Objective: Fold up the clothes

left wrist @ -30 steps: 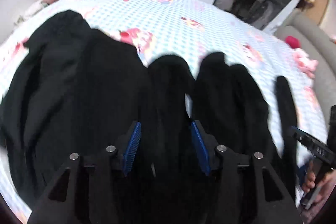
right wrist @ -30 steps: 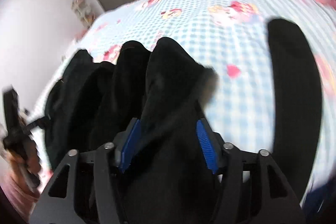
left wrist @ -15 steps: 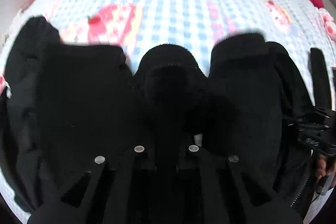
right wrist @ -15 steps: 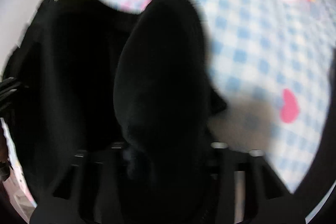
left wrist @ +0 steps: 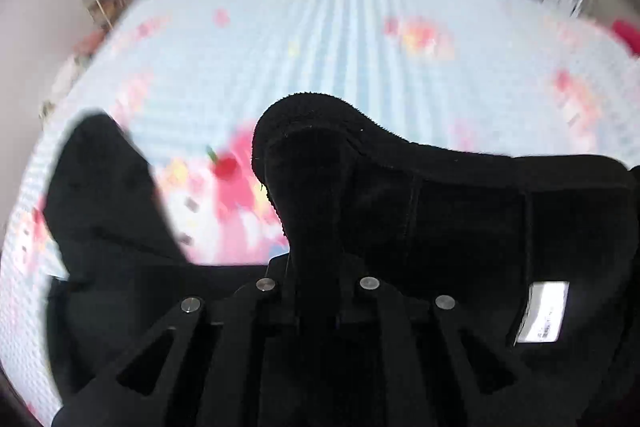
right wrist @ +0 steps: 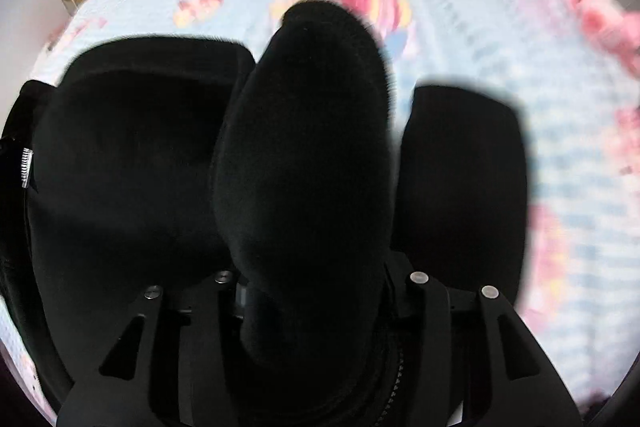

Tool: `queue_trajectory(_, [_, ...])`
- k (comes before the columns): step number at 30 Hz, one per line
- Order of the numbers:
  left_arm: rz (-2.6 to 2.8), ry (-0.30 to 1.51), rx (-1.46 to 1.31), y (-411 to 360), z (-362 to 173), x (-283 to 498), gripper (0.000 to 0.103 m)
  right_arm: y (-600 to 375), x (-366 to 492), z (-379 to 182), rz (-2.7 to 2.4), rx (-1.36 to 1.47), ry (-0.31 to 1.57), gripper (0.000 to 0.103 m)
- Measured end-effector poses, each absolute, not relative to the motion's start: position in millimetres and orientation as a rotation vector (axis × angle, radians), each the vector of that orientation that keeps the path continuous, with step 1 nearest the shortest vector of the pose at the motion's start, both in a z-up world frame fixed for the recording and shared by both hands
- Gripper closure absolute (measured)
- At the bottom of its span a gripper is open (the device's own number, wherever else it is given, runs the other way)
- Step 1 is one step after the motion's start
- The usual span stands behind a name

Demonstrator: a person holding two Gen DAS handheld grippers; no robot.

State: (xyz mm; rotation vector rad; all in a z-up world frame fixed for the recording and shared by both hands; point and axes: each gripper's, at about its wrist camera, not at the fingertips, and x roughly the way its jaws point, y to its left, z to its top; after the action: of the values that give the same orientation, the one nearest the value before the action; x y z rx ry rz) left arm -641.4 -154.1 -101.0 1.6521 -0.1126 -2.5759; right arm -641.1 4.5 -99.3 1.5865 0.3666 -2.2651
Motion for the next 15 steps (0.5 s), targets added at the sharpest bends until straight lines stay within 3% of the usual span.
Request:
queue_trajectory(3, [-2.443,-0.103,1.836,-158.6,-148.3,-643.4,0.075,0.3,-648.6,-128.0,-2.281,1.649,0.382,0.049])
queue_trajectory(5, [-2.521,-0.013,1.739,-163.7,-127.4,-623.1,0.069,9.6,-644.1,-116.3,-2.337,1.601,0.288,0.047])
queue_trajectory(8, [-2.624,0.121,1.666,-169.3,-96.6,-576.9,0.052,33.2,-624.3,-82.1,-2.425,1.492,0.216,0.041])
queue_trajectory(12, [-2.671,0.236,1.751,-158.7,-68.7,-488.0,0.051,69.9,-573.4,-38.7,-2.462,1.388,0.107,0.034])
queue_trajectory(15, [-2.558,0.247,1.83,-155.4,-78.9,-412.7,0.051,94.0,-531.5,-22.5,-2.478,1.394,0.038,0.027])
